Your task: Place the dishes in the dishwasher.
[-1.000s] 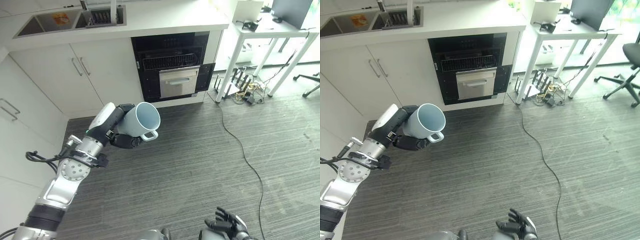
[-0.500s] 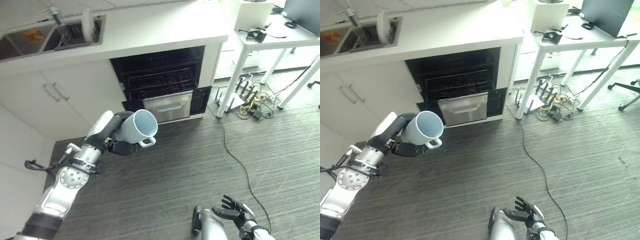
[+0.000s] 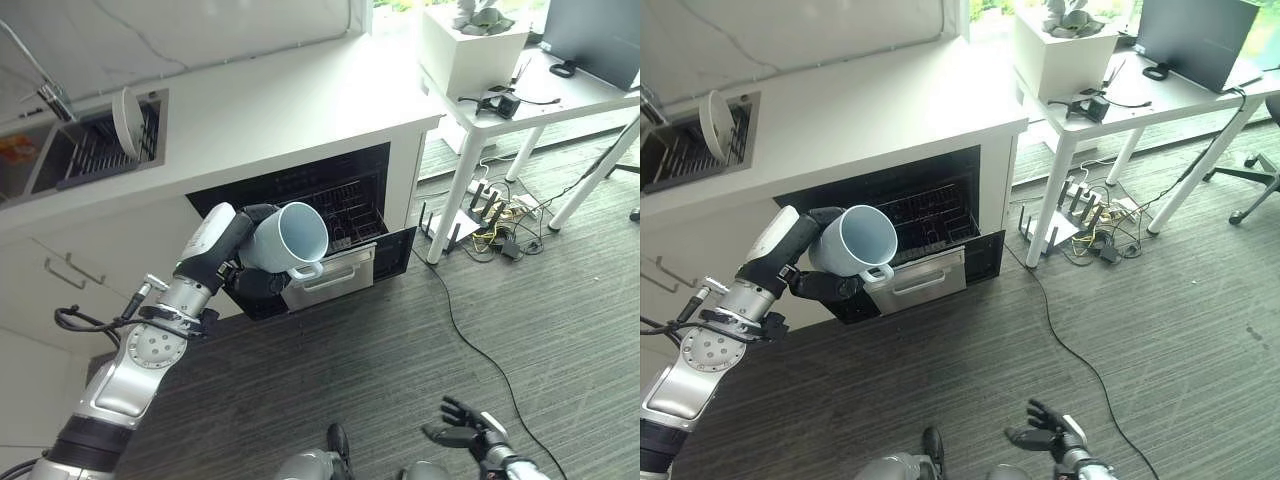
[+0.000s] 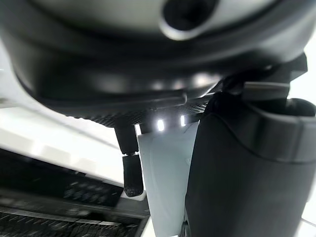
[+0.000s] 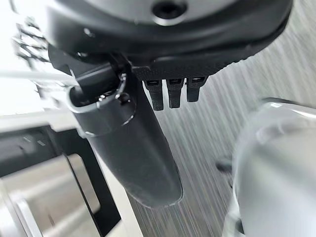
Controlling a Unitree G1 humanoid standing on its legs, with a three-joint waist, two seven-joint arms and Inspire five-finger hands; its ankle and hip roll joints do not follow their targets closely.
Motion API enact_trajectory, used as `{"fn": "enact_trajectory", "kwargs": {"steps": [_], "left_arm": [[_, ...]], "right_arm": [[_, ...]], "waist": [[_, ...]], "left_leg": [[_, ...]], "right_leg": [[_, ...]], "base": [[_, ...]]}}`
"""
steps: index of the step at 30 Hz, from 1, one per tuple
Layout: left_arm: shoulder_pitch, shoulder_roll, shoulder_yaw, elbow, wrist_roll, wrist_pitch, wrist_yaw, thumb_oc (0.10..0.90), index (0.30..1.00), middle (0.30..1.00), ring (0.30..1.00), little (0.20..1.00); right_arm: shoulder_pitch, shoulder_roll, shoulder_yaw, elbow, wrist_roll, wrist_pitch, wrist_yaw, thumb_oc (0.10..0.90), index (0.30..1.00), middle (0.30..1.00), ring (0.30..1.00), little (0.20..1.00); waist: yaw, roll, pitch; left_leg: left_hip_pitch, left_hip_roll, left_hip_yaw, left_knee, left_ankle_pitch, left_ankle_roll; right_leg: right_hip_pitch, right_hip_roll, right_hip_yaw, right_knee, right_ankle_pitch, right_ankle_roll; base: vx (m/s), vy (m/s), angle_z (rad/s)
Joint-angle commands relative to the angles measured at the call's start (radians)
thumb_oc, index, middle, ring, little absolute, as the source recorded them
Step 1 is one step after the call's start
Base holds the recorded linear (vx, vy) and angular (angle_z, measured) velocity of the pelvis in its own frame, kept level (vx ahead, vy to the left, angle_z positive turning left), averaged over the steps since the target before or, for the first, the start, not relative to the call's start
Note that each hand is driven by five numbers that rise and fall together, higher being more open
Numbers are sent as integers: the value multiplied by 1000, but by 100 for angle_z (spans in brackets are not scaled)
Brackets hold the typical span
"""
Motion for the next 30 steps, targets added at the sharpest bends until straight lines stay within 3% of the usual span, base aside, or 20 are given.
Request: {"fn": "enact_trajectory", "kwargs": {"steps": [1,6,15,18,19,20,21,23,24,25,27,28,30], "left_arm": [[-97,-13,131,-85,-19,-91,89,400,300,300,300,300],[-109,-12,132,-86,-18,-87,65,400,300,300,300,300],[-100,-26,133,-76,27,-118,72,400,300,300,300,300],[-97,-19,137,-73,16,-133,54,400,300,300,300,300],[-99,-12,137,-72,10,-143,44,400,300,300,300,300],[-103,-2,133,-70,9,-148,46,400,300,300,300,300],[-107,8,129,-66,11,-151,48,400,300,300,300,300],[-108,26,126,-59,1,-152,43,400,300,300,300,300],[-108,33,127,-54,-2,-157,45,400,300,300,300,300],[-112,35,122,-51,3,-160,51,400,300,300,300,300],[-131,44,104,-46,13,-162,65,400,300,300,300,300],[-168,67,83,-34,2,-159,68,400,300,300,300,300],[-184,76,73,-25,-5,-158,68,400,300,300,300,300]], "right_arm": [[18,-96,-17,-57,-30,-60,-5,800,900,900,900,900],[37,-100,-28,-81,-12,-34,-28,800,900,900,900,900],[49,-73,-41,-100,-33,-19,-37,800,900,900,900,900],[40,-70,-37,-113,-30,-22,-49,800,900,900,900,900],[36,-67,-34,-124,-17,-26,-57,800,900,900,900,900],[34,-65,-33,-137,-8,-28,-59,800,900,900,900,900],[33,-63,-33,-151,-4,-30,-61,800,900,900,900,900],[32,-59,-34,-171,-2,-36,-58,800,900,900,900,900],[31,-60,-33,-175,4,-44,-50,800,900,900,900,900],[32,-60,-31,-179,8,-49,-45,800,900,900,900,900],[36,-57,-30,-179,7,-70,-34,800,900,900,900,900],[29,-52,-38,-144,14,-84,-15,800,900,900,900,900],[22,-49,-44,-119,12,-88,-5,800,900,900,900,900]], "waist": [[-22,53,-46],[-31,53,-53],[9,43,-78],[30,36,-87],[31,33,-90],[22,35,-86],[13,34,-75],[-6,34,-55],[-16,44,-51],[-24,45,-44],[-41,42,-38],[-52,16,-32],[-50,5,-37]], "left_leg": [[47,125,-19,-140,-105,-46],[71,135,11,-140,-122,-44],[62,49,-27,-140,-147,-14],[58,13,-52,-140,-156,9],[66,-5,-68,-140,-165,26],[78,-20,-87,-140,-178,46],[93,-39,-107,-140,-192,68],[130,-60,-145,-140,-214,98],[143,-54,-161,-140,-220,100],[157,-52,-171,-140,-226,97],[176,-51,-191,-140,-240,91],[198,-50,-210,-140,-266,73],[201,-38,-211,-140,-275,61]], "right_leg": [[-8,48,-28,-27,27,79],[34,37,-55,-27,10,72],[71,2,-55,-27,6,83],[96,14,-57,-27,-6,83],[109,33,-54,-27,28,91],[105,52,-43,-11,85,104],[60,58,-19,80,119,117],[-43,53,31,211,161,130],[-80,58,43,212,173,126],[-79,55,52,166,167,122],[-90,16,93,31,213,139],[-140,-73,191,-27,230,170],[-155,-96,221,-27,234,186]], "base": [[113,107,-14],[137,178,-10],[96,184,2],[54,122,-18],[94,141,-1],[80,145,6],[51,107,9],[22,20,26],[22,-96,25],[28,-189,32],[86,-376,39],[112,-489,44],[174,-518,60]]}}
